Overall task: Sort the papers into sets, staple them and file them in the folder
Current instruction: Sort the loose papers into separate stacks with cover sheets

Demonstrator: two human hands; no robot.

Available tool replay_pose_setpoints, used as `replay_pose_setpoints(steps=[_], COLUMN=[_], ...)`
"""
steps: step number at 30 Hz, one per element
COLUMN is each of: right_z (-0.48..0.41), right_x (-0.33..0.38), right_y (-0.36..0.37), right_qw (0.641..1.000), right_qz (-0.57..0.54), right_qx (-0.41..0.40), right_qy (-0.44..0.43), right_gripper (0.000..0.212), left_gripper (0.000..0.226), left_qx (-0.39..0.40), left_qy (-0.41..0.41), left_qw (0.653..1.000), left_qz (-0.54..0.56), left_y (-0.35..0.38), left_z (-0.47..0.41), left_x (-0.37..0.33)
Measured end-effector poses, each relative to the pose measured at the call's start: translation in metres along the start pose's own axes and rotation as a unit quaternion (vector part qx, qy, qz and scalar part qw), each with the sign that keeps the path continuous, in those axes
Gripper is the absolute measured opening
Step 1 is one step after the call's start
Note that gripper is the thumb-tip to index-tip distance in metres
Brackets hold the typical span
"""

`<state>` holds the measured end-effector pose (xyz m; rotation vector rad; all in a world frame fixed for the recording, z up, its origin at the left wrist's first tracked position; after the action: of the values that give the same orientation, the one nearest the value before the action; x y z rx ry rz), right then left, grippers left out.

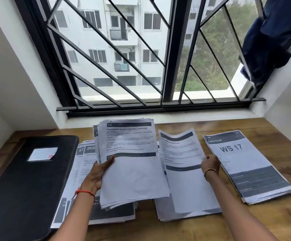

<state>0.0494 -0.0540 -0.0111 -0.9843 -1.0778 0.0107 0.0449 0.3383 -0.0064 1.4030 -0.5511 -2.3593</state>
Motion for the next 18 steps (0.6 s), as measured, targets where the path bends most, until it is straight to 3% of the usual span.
replay_pose_setpoints(steps=[2, 5, 6, 9, 11, 13, 14, 18], right_z=[-0.001, 0.001, 0.004, 0.017, 0.031, 0.048, 0.053, 0.055], right_x=[-0.010, -0.014, -0.011, 0.018, 0.046, 0.067, 0.072, 0.077], right_y=[0.004, 0.012, 0.014, 0.018, 0.025, 0.036, 0.041, 0.047], right_qw=[1.000, 0.999, 0.998, 0.992, 0.978, 0.944, 0.933, 0.941], right_qz=[0.010, 0.037, 0.063, 0.064, -0.033, -0.119, -0.145, -0.162], right_qx=[-0.003, 0.016, 0.014, 0.031, 0.141, 0.276, 0.306, 0.279], right_qy=[0.011, 0.009, -0.007, -0.102, -0.150, -0.133, -0.121, -0.098], right_gripper=[0.018, 0.025, 0.028, 0.037, 0.027, 0.022, 0.022, 0.037], left_gripper=[0.086, 0.028, 0.024, 0.041, 0.049, 0.034, 0.034, 0.076], left_qx=[-0.003, -0.015, -0.018, -0.012, -0.013, -0.013, -0.012, 0.007], left_qy=[-0.001, 0.011, 0.011, 0.014, 0.009, 0.012, 0.010, 0.002], left_qw=[1.000, 1.000, 1.000, 1.000, 1.000, 1.000, 1.000, 0.999], left_qz=[0.007, 0.022, 0.021, 0.018, 0.002, -0.011, -0.015, -0.037], left_y=[-0.002, -0.004, -0.004, 0.002, 0.008, 0.016, 0.020, 0.032], left_z=[0.002, 0.002, 0.002, 0.003, 0.002, 0.002, 0.002, 0.002], left_x=[0.000, 0.001, 0.001, 0.001, 0.004, 0.008, 0.010, 0.013])
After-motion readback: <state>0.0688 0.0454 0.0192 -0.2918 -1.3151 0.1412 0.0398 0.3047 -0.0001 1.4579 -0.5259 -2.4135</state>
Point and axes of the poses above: each hand's wrist, its own z-axis away from the middle knuckle, its own y-axis out of the palm, x = y × z, the point moved 3 cm from there along -z, towards the middle knuckle, and after that the axes turned 2 degrees about -y, right-handed, at the moved point
